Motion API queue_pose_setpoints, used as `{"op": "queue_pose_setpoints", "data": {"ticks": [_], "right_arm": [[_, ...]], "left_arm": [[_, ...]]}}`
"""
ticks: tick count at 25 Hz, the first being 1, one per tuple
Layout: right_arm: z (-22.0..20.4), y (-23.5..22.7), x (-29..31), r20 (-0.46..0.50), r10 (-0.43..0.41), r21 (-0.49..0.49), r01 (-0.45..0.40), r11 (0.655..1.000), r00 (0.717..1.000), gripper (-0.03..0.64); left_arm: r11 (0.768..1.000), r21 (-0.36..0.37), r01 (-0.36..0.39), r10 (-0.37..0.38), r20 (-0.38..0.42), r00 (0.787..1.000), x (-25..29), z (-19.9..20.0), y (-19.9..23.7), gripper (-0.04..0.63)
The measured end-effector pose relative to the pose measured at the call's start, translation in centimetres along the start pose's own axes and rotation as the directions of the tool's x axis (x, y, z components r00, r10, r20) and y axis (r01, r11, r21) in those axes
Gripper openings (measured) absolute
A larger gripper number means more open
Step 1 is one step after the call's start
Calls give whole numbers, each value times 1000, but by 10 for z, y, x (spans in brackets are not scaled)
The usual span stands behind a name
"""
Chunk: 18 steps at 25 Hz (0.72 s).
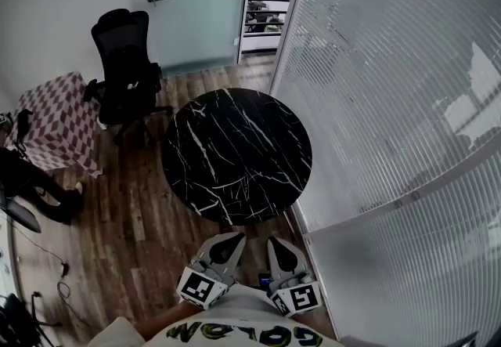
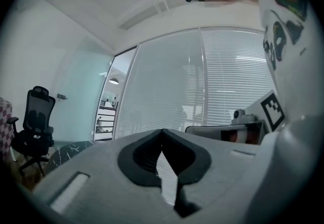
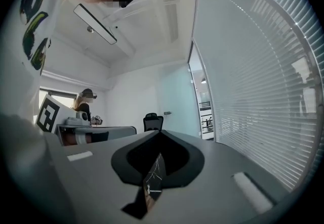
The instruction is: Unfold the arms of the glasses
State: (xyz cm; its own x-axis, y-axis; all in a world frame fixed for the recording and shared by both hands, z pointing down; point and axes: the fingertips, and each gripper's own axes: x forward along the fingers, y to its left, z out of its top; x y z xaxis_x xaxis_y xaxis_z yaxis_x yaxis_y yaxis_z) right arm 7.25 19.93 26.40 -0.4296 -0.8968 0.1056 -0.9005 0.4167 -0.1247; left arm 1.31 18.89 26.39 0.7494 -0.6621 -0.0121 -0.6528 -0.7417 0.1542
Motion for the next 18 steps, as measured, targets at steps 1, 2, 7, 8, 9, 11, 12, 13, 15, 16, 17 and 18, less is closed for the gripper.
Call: {"op": "queue_pose_setpoints", "data": {"ticks": [1,2,7,8,9,11,12,13,15,16,17,18], "right_arm": [[3,-1,11,2,1,-6,-1,1000,1000,2],[7,-1,23,7,1,-10,-1,1000,1000,2],[19,-1,82,26,11,-23,-11,1000,1000,2],[20,1,94,25,12,-22,-12,1000,1000,2],[22,2,105,24,14,-21,-13,1000,1000,2],[24,5,126,22,18,-21,-17,1000,1000,2],[25,7,135,20,20,-23,-19,1000,1000,2],[26,9,145,18,21,-25,-21,999,1000,2],[27,12,163,10,24,-26,-24,999,1000,2],[27,14,171,7,26,-28,-26,999,1000,2],[28,15,178,6,29,-35,-29,999,1000,2],[27,15,184,7,32,-44,-32,999,999,2]], "left_arm": [[1000,1,2,-2,1,1000,4,4,10,5],[1000,3,3,-3,1,1000,8,7,21,5],[1000,5,-3,3,14,1000,23,22,76,5],[1000,4,-4,4,15,1000,25,24,87,5],[1000,4,-6,6,15,1000,27,25,97,5],[1000,2,-9,9,9,1000,29,26,118,5],[1000,0,-11,11,6,1000,30,27,127,5],[1000,-3,-13,13,6,1000,31,28,136,5],[1000,-7,-17,17,-3,1000,32,28,154,5],[1000,-10,-19,19,-12,1000,33,26,162,5],[1000,-13,-21,21,-17,1000,33,24,170,5],[1000,-16,-21,20,-16,1000,35,24,177,5]]}}
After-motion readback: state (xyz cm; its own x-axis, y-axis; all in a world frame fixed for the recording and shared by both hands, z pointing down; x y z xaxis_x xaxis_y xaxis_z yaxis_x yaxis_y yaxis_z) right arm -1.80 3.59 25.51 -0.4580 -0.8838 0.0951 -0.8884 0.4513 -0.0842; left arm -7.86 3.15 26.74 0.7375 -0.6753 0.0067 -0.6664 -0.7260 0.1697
